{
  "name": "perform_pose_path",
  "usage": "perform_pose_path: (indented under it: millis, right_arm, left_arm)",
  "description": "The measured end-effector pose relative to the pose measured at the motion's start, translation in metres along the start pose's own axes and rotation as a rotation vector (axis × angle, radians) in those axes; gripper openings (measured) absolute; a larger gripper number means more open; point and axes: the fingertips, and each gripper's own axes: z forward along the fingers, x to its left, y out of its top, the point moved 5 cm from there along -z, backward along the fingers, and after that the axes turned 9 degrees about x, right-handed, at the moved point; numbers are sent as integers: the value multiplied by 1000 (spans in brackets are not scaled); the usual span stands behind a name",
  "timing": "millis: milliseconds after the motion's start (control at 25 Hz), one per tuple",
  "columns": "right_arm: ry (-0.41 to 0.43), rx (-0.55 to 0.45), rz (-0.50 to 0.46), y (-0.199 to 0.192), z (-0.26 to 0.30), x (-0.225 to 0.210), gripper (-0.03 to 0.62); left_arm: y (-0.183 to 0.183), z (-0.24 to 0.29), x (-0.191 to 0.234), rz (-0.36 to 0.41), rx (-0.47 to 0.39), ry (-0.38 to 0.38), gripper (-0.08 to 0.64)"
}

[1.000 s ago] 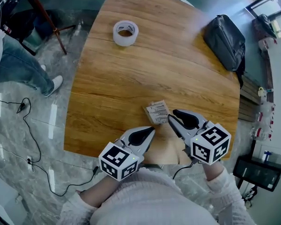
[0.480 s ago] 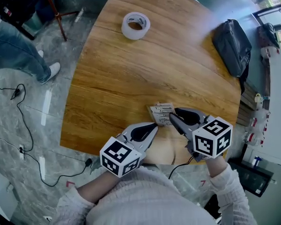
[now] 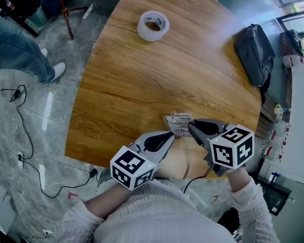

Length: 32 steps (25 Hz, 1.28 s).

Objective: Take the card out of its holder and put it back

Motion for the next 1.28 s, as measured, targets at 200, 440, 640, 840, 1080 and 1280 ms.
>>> perform_pose_path:
  millis: [200,440,640,840,1080,1280]
  right_arm:
    - [-20,24,24,3,1,-1,14]
    - [-22,25,55,3,2,-1,12]
    - [-33,19,47,3,0,1,12]
    - [-38,-1,56,3,-4,3,12]
    - [-52,-26,58,3,-14,7,12]
    - [-64,-43,59,1,-20,8,12]
  left_arm:
    - [3,0,3,-5,-7,0,8]
    - [2,-1,3,-5,-8,-1,8]
    - [1,-3,2,9,-11,4,8]
    - [-1,-2,1,8,1,-10,9]
    - [1,-4,-1,21,3,-15,9]
    - [4,-7,-5,56,5,-10,8]
